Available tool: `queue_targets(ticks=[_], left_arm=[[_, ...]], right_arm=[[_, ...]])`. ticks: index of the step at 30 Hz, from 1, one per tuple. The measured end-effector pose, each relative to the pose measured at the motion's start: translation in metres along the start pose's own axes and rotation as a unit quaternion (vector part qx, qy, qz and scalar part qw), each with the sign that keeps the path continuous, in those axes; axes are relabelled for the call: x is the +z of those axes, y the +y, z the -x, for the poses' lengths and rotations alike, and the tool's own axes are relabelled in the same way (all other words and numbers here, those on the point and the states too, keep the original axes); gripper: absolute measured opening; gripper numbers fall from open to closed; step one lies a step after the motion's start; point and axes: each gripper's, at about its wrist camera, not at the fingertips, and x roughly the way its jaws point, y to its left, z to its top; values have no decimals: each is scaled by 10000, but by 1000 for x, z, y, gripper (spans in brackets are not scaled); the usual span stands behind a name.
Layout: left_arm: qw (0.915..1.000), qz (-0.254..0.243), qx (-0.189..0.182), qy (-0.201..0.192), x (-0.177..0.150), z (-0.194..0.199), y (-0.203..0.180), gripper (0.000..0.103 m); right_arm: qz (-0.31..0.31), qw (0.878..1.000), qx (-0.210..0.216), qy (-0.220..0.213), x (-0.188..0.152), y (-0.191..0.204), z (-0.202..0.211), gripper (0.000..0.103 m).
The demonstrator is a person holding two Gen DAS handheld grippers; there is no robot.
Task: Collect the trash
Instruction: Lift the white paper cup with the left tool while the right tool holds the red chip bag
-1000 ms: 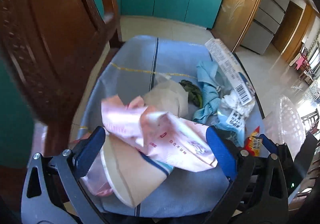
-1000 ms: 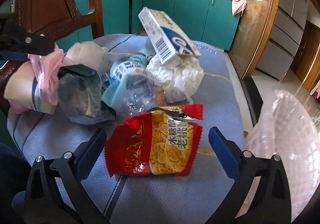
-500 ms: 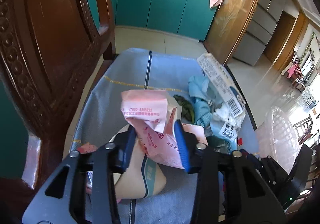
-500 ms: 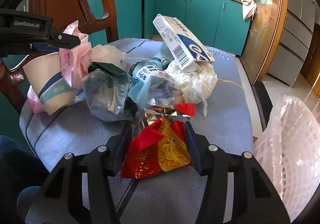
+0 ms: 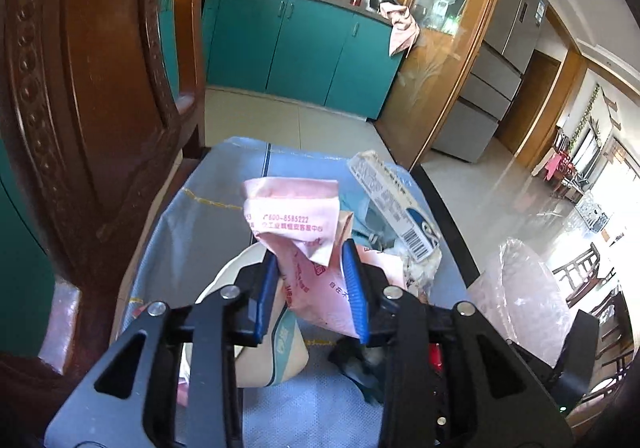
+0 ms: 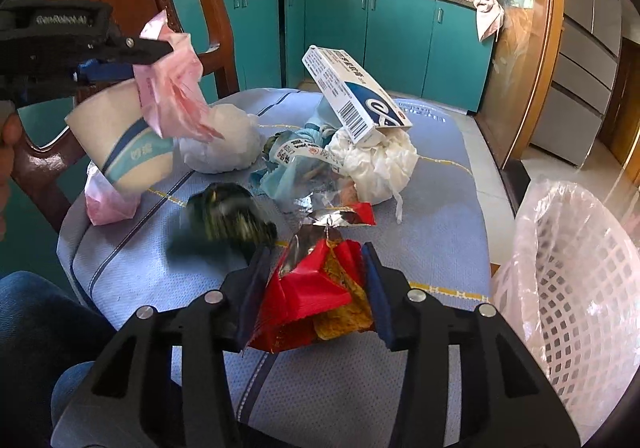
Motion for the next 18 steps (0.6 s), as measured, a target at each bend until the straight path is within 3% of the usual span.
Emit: queue_targets(ticks=[6, 11, 18], left_arm=[[9998, 134, 99, 111, -4, -10, 11, 49], [9995, 61, 275, 137, -1, -17, 16, 53], [9996, 8, 237, -130, 0, -8, 18, 83]], right_arm=[[-21, 10000, -71, 50, -5, 0, -1, 47], [-80, 9999, -95, 100, -6, -2, -5, 47], [-107, 9998, -79, 147, -10, -3, -12, 48]])
